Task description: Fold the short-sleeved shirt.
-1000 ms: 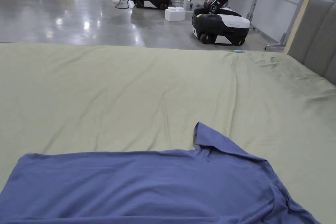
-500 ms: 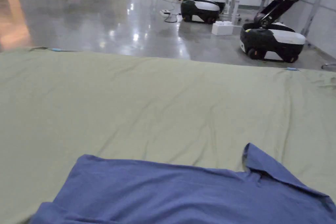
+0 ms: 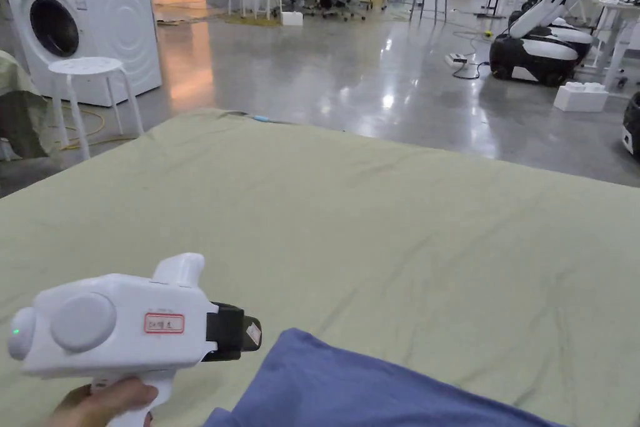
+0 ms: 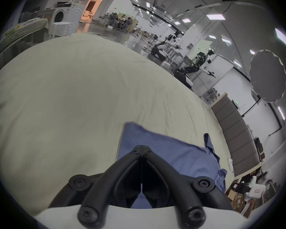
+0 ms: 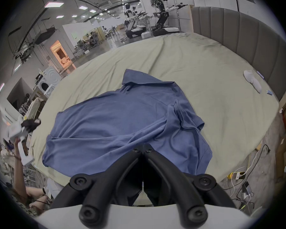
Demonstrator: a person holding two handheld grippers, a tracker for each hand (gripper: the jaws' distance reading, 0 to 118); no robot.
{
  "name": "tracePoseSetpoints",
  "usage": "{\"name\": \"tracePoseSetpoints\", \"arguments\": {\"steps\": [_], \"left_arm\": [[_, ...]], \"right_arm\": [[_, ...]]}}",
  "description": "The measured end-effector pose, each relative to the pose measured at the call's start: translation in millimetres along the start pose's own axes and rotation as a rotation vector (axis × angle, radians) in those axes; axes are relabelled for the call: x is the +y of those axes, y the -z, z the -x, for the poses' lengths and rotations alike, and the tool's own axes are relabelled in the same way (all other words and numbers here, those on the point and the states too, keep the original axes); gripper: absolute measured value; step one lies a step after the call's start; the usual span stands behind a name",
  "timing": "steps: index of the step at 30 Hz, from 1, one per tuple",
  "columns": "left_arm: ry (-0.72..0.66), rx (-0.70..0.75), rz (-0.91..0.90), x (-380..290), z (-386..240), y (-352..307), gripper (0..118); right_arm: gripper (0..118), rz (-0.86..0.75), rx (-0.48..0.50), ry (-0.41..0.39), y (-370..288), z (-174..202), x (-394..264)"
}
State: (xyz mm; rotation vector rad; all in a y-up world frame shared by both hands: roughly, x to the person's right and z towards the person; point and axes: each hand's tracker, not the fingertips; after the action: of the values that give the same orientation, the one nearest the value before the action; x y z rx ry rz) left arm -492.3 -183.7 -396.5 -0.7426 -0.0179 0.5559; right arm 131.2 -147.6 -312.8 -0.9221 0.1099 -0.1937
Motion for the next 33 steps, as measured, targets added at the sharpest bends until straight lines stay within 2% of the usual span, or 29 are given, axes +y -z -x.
{"name": "tracePoseSetpoints", "arguments": {"steps": [2,5,6,10,12,13,14,15,16,19,20,21,22,23,24,28,30,33], "left_arm": [[0.059,0.014,0.045,19,4,37,30],[0.087,0.082,0.146,28,-4,76,81],[0.086,0.086,0.181,29,-3,87,81],[0.119,0.095,0.285,21,-5,109,81],[0.233,0.155,0.242,13,-15,103,75],[0.278,0.205,0.24,11,-19,100,60],[0.279,0.234,0.244,10,-20,97,34],[0.24,0.188,0.261,11,-19,93,8],[0.181,0.141,0.283,10,-17,91,7],[0.183,0.175,0.294,4,-17,97,6],[0.183,0.181,0.299,1,-17,101,6],[0.176,0.187,0.295,-2,-18,103,6],[0.163,0.195,0.292,-3,-20,103,6],[0.159,0.199,0.292,-2,-22,101,6],[0.164,0.204,0.294,-2,-25,100,6],[0.233,0.245,0.306,-4,-39,101,6],[0.249,0.258,0.31,-7,-44,102,6],[0.249,0.263,0.314,-3,-42,103,6]], "right_arm": [[2,0.017,-0.006,-0.003,3,4,6],[2,0.03,-0.003,-0.004,5,6,13],[2,0.033,-0.006,-0.009,5,7,15],[2,0.047,-0.011,-0.031,8,6,21],[2,0.062,-0.019,-0.037,12,6,24],[2,0.072,-0.024,-0.038,14,6,27],[2,0.079,-0.034,-0.037,17,4,31],[2,0.08,-0.046,-0.038,20,0,39],[2,0.071,-0.059,-0.034,24,-7,46],[4,-0.011,-0.119,0.036,44,-30,79],[14,-0.036,-0.108,0.061,50,-31,88],[46,-0.049,-0.11,0.09,59,-36,99],[72,-0.039,-0.108,0.091,69,-42,111],[81,-0.028,-0.101,0.083,78,-46,120],[81,-0.012,-0.09,0.073,90,-51,131],[81,0.101,-0.182,-0.044,146,-61,162],[81,0.162,-0.221,-0.074,169,-63,168],[80,0.257,-0.204,-0.088,197,-68,168]]}}
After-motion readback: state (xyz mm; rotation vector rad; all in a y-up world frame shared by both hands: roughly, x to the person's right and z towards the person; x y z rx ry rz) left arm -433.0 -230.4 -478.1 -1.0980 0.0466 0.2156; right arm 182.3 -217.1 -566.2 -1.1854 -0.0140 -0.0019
